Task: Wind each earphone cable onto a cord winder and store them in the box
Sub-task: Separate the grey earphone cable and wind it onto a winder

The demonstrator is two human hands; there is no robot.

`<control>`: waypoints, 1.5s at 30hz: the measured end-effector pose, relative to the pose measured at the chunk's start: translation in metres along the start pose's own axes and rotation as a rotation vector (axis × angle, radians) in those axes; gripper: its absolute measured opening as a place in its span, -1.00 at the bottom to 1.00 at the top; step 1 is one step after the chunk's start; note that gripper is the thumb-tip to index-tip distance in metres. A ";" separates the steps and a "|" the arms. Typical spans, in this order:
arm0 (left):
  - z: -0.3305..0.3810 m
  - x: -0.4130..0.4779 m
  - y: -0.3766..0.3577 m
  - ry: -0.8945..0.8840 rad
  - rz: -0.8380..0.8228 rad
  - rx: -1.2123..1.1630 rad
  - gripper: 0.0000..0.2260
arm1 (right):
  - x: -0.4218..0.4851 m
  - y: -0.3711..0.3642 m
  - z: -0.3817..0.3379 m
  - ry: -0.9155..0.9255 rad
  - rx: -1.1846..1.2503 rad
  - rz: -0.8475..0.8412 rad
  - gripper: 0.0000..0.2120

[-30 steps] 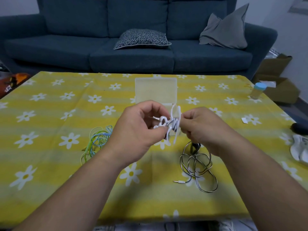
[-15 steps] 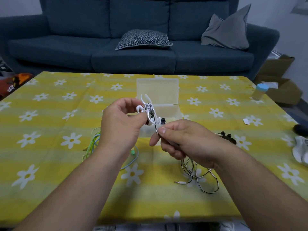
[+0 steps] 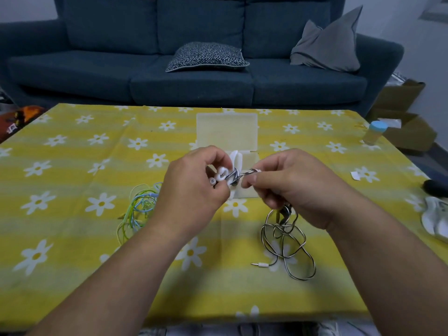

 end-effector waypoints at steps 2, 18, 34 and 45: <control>-0.001 -0.001 -0.002 0.004 -0.038 0.003 -0.75 | 0.002 0.011 0.001 0.020 -0.078 0.110 -0.90; 0.009 -0.010 -0.014 0.035 -0.275 -0.271 -0.73 | 0.006 0.029 0.005 0.091 0.097 0.372 -0.80; -0.016 0.005 0.013 0.310 0.222 -0.504 -0.76 | 0.007 -0.039 0.039 -0.199 0.203 -0.081 -0.70; -0.020 0.006 0.014 0.253 0.198 -0.341 -0.78 | -0.002 -0.035 0.022 -0.094 0.008 -0.177 -0.76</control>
Point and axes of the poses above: each hand's wrist, its own x-axis towards the middle knuckle, its own y-axis out of the back of the hand, z = x × y, the point moved 5 cm from there along x, towards the middle knuckle, and after that the axes turned 6 degrees about z, right-handed, at the moved point
